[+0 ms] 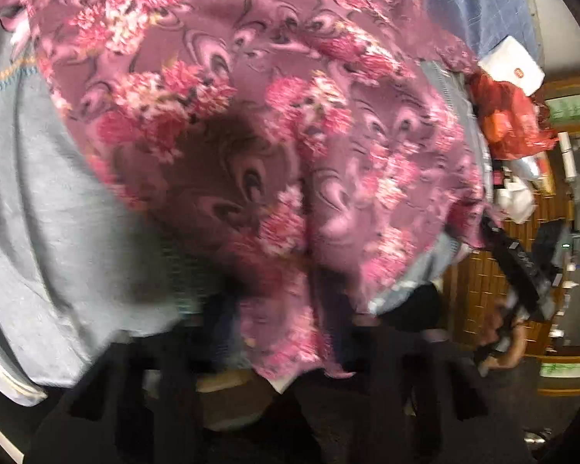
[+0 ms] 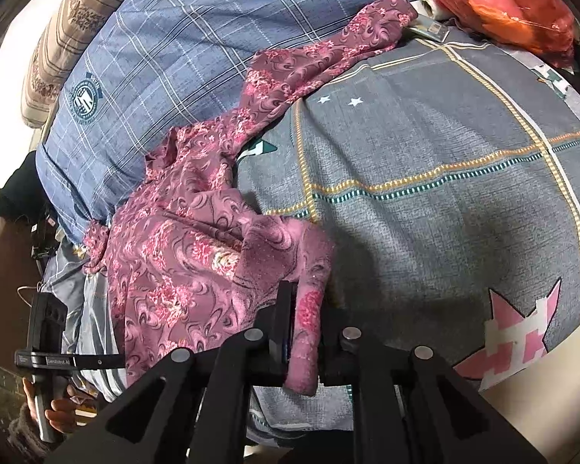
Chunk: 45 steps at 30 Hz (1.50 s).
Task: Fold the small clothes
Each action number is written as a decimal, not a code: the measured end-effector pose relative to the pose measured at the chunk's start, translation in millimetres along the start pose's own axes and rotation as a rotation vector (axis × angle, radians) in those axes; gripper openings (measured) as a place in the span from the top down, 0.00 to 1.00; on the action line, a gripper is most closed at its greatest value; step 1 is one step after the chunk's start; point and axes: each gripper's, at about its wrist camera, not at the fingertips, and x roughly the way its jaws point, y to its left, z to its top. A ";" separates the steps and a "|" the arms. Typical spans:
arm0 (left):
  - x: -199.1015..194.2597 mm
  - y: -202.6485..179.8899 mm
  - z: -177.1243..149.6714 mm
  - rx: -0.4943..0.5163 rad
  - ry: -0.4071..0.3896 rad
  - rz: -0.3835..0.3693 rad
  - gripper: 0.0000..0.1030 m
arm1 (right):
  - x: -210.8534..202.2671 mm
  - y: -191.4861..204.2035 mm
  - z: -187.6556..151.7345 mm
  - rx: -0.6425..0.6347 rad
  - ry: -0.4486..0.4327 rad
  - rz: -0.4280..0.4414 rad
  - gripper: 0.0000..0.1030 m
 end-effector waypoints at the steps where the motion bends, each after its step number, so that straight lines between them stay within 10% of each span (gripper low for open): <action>1: -0.5 2.9 0.7 -0.011 -0.005 0.004 0.96 | 1.0 0.7 0.0 -0.002 0.002 -0.002 0.88; 10: -112.8 48.5 -34.9 -0.088 -0.224 -0.041 0.96 | -26.4 2.2 -4.0 0.046 -0.034 0.204 0.95; 14: -163.0 79.5 -53.3 -0.124 -0.328 0.079 0.96 | -59.8 12.1 -8.0 0.050 -0.062 0.328 0.96; 19: -126.1 133.6 -58.6 -0.205 -0.198 0.257 0.96 | -23.1 17.1 -25.8 -0.003 0.093 0.127 0.95; 23: -124.9 156.3 -59.4 -0.250 -0.187 0.216 0.95 | 7.0 16.1 -34.7 -0.026 0.232 -0.024 0.90; 26: -141.9 146.4 -35.0 -0.183 -0.258 0.190 0.87 | -7.4 24.6 -11.2 -0.050 0.136 -0.066 0.89; 29: -144.5 131.9 8.2 -0.143 -0.331 0.187 0.51 | -16.1 47.3 19.1 -0.086 0.026 -0.009 0.70; 33: -120.3 138.3 64.7 -0.185 -0.319 0.204 0.49 | 17.4 77.0 38.6 -0.137 0.007 -0.006 0.60; 36: -92.4 147.6 89.6 -0.238 -0.267 0.230 0.55 | 49.4 83.2 48.8 -0.127 0.004 -0.044 0.60; 39: -95.7 131.2 95.9 -0.179 -0.338 0.298 0.97 | 76.9 84.7 64.0 -0.084 -0.012 -0.084 0.60; 41: -101.8 125.9 95.1 -0.171 -0.363 0.326 0.98 | 98.5 88.5 65.4 -0.070 0.031 -0.053 0.65; 43: -100.9 124.5 96.8 -0.133 -0.371 0.407 0.98 | 119.6 107.1 62.6 -0.147 0.124 0.012 0.93; 45: -95.4 127.3 96.7 -0.109 -0.365 0.478 0.97 | 116.7 126.4 61.1 -0.249 0.095 -0.028 0.93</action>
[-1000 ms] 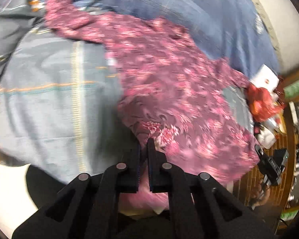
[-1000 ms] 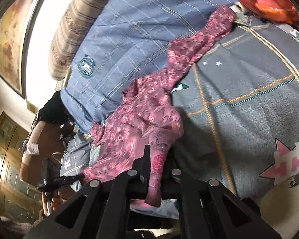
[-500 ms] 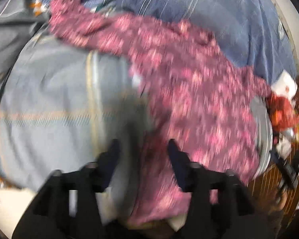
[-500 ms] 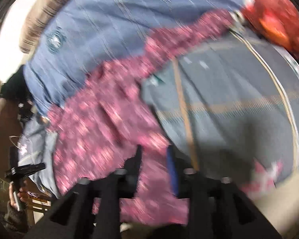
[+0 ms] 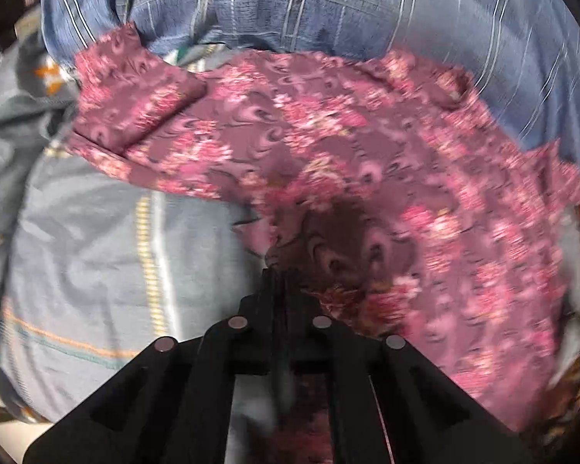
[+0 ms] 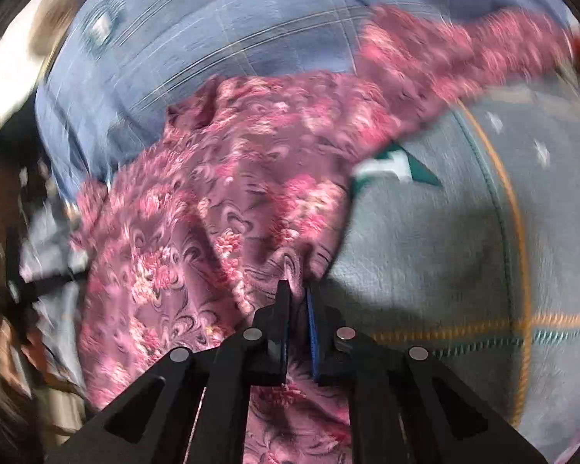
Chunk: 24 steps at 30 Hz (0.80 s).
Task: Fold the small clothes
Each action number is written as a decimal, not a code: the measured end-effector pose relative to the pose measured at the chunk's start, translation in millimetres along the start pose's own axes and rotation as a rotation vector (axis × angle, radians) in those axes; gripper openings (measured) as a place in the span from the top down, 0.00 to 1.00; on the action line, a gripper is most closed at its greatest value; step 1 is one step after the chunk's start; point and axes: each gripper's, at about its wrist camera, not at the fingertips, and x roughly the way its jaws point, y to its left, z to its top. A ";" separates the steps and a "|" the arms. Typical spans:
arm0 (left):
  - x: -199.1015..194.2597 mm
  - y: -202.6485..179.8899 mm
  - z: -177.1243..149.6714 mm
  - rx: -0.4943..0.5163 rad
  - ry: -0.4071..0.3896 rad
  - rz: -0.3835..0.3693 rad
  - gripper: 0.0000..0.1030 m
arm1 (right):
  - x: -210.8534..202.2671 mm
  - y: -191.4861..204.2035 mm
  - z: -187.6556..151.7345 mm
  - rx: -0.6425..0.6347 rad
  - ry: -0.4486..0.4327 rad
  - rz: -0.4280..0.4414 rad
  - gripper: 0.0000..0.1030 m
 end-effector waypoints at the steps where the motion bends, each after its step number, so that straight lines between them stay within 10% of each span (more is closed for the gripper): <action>1: 7.0 -0.6 0.1 0.004 0.015 0.018 0.97 | -8.7 3.4 2.0 -0.016 -0.047 -0.015 0.93; 4: 11.0 7.1 -4.8 -0.009 0.007 -0.005 0.96 | -24.6 -16.8 4.5 0.044 -0.147 -0.097 0.93; 6: 4.2 10.5 -7.0 -0.015 0.021 -0.012 0.96 | -4.5 -43.7 2.7 0.092 -0.037 -0.157 0.92; 11: -40.7 -15.0 -11.8 -0.033 -0.033 -0.163 0.95 | -35.8 -39.0 14.1 0.115 -0.134 -0.015 0.84; 16: -44.4 -77.5 -7.8 0.098 -0.093 -0.185 0.44 | -9.0 -12.7 32.4 0.071 -0.157 0.062 0.72; 18: -30.5 -93.7 -11.8 0.144 -0.090 -0.136 0.44 | 33.1 -12.4 29.7 0.050 -0.021 -0.008 0.75; 24: 5.8 -99.1 -34.0 0.184 -0.043 -0.125 0.23 | -21.8 -74.4 64.3 0.204 -0.169 0.028 0.70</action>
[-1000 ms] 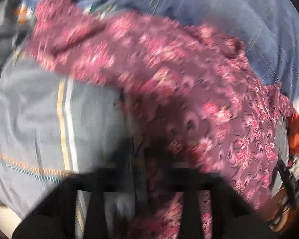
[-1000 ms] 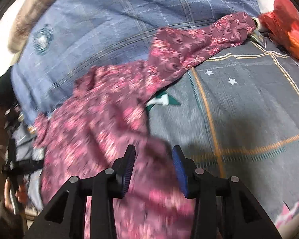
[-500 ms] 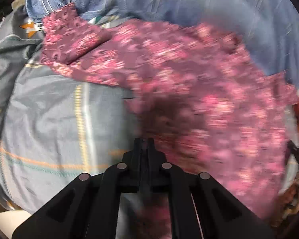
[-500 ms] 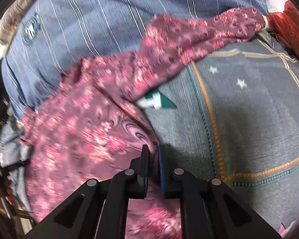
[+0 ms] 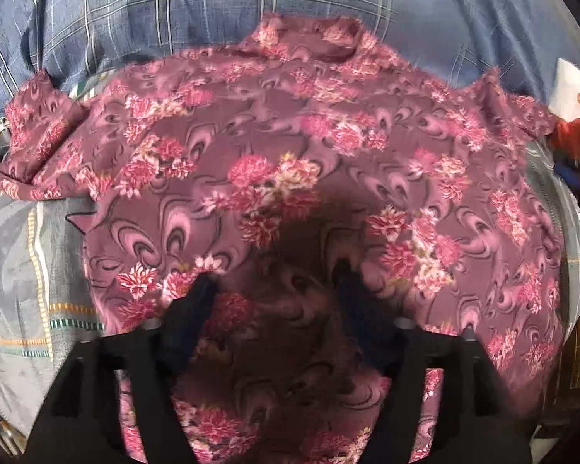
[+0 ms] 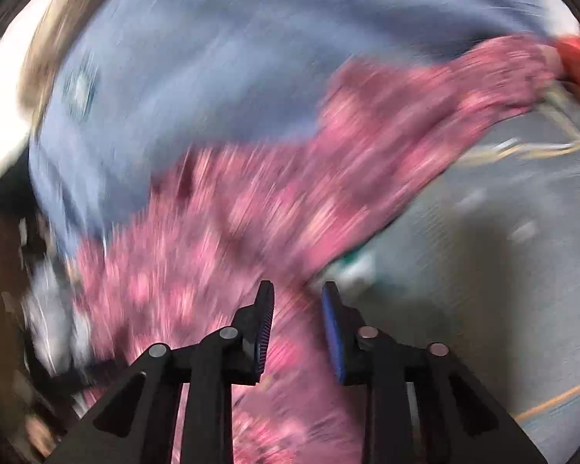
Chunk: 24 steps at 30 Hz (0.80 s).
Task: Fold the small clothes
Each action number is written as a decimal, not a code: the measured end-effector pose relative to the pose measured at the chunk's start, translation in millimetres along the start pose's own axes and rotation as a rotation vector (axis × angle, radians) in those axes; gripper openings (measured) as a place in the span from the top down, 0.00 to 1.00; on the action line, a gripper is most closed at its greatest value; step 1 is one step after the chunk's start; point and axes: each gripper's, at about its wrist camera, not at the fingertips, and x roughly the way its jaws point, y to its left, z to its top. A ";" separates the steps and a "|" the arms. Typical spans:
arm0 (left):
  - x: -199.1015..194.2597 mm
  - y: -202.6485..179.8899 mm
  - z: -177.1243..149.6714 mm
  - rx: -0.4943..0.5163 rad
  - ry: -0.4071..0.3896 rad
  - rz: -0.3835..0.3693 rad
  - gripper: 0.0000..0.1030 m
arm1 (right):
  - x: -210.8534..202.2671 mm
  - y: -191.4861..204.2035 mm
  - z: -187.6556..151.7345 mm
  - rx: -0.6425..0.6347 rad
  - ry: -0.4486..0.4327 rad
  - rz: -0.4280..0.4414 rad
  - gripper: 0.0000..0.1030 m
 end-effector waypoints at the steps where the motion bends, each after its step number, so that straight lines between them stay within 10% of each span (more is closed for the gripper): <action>1: -0.3 0.2 -2.9 0.004 -0.008 -0.009 0.22 | -12.2 -21.3 14.6 0.054 -0.048 -0.027 0.62; 8: -3.4 -5.9 -12.9 0.035 -0.064 0.003 0.10 | -36.7 -193.8 96.6 0.535 -0.232 -0.101 0.49; 16: 8.3 -14.2 -8.9 0.062 -0.047 0.002 0.00 | 28.0 -219.7 131.6 0.584 -0.248 -0.051 0.45; 18: 8.0 -14.1 -9.7 0.067 -0.053 -0.001 0.00 | 38.3 -222.0 135.6 0.585 -0.252 -0.048 0.52; 20: 7.5 -14.3 -9.4 0.071 -0.049 -0.002 0.00 | 40.7 -221.9 138.5 0.564 -0.265 -0.016 0.93; 24: -0.3 -12.4 -4.1 0.081 -0.057 -0.016 0.10 | -2.7 -204.2 142.5 0.454 -0.391 0.010 0.96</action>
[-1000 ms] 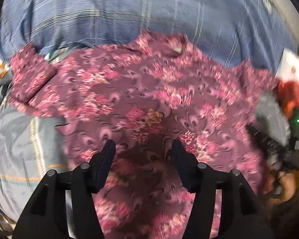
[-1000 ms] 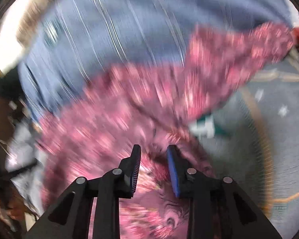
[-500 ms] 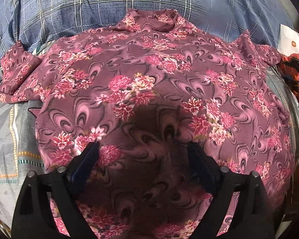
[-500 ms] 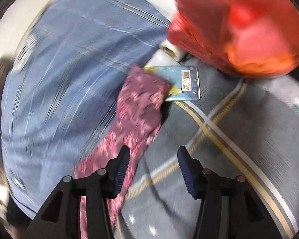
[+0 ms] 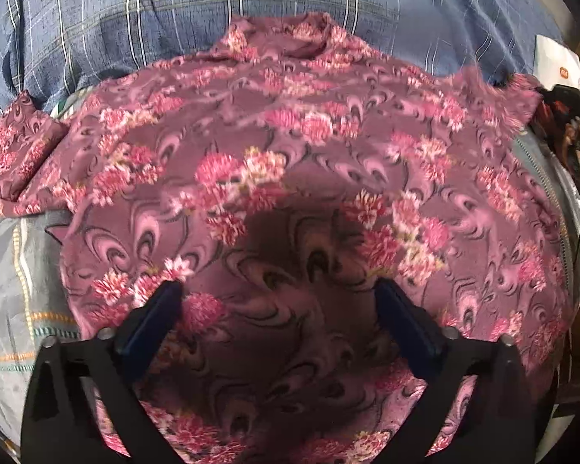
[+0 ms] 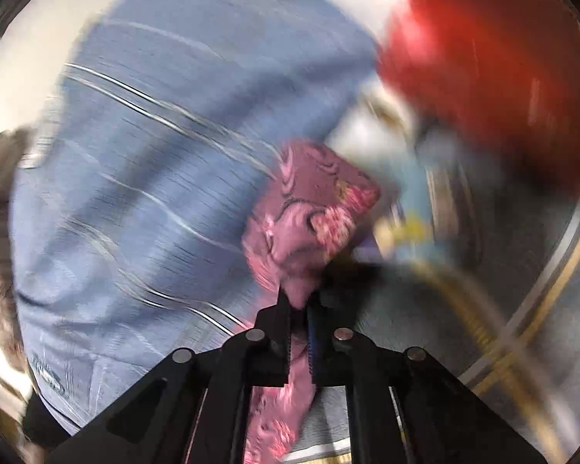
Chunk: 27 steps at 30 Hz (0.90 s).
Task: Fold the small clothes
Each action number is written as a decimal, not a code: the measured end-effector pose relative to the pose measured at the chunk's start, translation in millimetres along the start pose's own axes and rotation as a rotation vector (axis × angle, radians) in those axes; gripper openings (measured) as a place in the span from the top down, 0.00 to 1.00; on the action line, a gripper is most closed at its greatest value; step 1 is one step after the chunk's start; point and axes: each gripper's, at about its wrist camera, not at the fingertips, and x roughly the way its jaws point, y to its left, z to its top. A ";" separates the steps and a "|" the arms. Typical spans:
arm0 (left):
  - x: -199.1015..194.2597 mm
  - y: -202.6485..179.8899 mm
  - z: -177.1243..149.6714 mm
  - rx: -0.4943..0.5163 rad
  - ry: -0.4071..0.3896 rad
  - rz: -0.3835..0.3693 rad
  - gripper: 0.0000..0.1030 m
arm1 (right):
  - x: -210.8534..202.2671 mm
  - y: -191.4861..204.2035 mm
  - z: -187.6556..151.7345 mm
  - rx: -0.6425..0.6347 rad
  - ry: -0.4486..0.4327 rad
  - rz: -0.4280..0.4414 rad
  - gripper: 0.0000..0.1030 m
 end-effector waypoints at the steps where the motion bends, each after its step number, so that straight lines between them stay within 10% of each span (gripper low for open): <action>1: -5.2 1.9 3.7 0.000 -0.019 -0.008 0.12 | -15.3 7.5 6.5 -0.037 -0.037 0.000 0.96; 6: -19.6 21.0 33.8 -0.067 -0.128 0.023 0.12 | -79.5 35.3 40.8 -0.224 -0.178 -0.101 0.97; 12: 29.9 45.3 53.9 -0.158 0.012 0.035 0.11 | -64.8 20.7 29.0 -0.257 -0.061 -0.277 0.98; 22: 23.0 48.5 75.2 -0.201 0.030 -0.184 0.12 | -71.7 92.6 -33.2 -0.355 0.018 -0.111 1.00; 27: 24.6 48.2 83.6 -0.151 0.039 -0.163 0.12 | -61.7 140.2 -82.1 -0.398 0.102 -0.017 1.00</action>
